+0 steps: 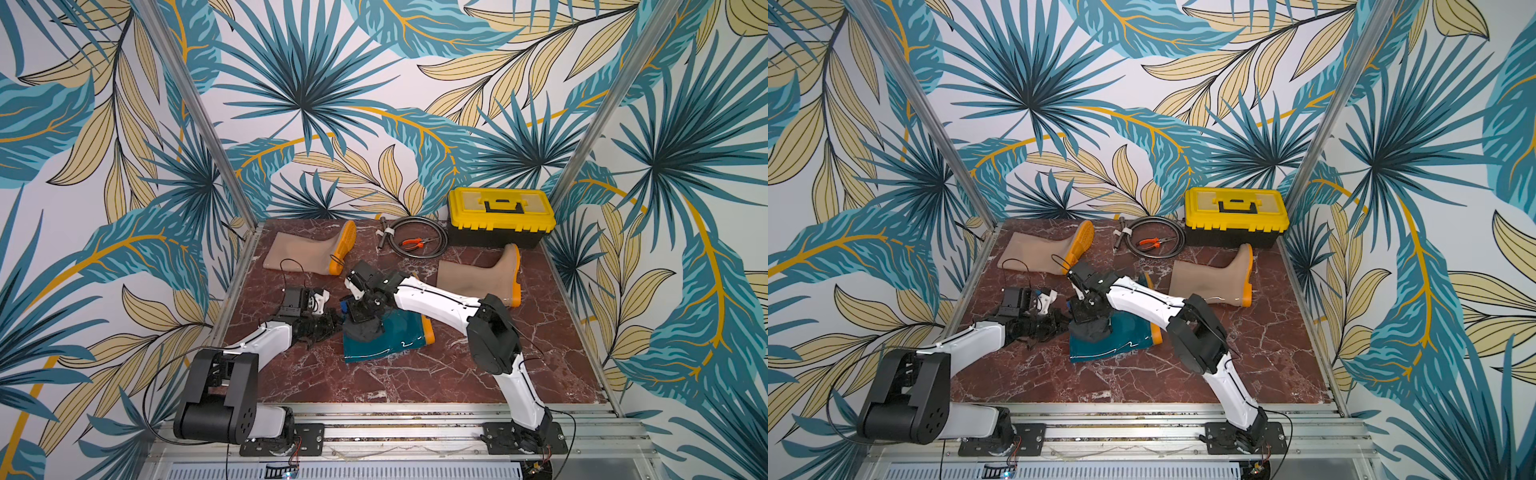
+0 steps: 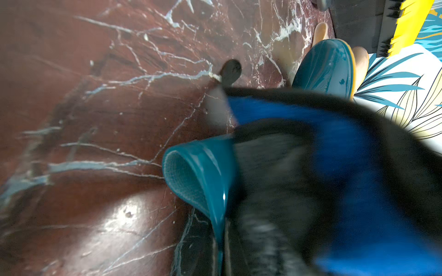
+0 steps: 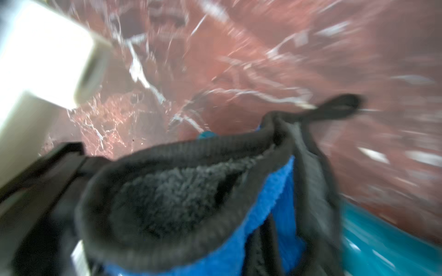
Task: Wipe the rubber boots with a cloth
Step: Wipe the dirt off the rubber boot.
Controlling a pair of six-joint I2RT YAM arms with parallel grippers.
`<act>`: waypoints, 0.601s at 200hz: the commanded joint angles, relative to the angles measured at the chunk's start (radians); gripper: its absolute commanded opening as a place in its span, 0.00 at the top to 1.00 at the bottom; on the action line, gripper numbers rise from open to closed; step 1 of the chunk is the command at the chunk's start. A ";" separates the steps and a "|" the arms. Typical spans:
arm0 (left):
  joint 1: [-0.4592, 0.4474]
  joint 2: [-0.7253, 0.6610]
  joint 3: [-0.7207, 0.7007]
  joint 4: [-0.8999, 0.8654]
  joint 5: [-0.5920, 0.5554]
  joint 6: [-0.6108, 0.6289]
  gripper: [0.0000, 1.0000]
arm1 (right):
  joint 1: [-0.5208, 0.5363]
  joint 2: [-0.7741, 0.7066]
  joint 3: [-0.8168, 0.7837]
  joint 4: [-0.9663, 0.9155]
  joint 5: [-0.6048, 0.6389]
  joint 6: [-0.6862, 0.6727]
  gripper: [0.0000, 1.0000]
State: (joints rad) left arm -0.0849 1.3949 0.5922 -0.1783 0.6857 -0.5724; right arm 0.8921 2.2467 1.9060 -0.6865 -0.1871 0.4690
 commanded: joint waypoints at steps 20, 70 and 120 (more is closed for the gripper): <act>-0.004 -0.014 0.010 0.033 0.022 0.015 1.00 | -0.033 0.054 0.008 -0.167 -0.009 -0.083 1.00; -0.004 -0.014 0.011 0.034 0.008 0.048 1.00 | -0.192 -0.120 -0.268 -0.323 0.252 -0.171 1.00; -0.004 -0.022 0.008 0.032 0.021 0.049 1.00 | -0.208 -0.154 -0.231 -0.350 0.265 -0.129 1.00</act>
State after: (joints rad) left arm -0.0986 1.3968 0.5842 -0.1547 0.7166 -0.5465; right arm 0.6857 2.0510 1.6581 -0.9108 -0.0204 0.3325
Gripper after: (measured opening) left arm 0.062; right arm 0.107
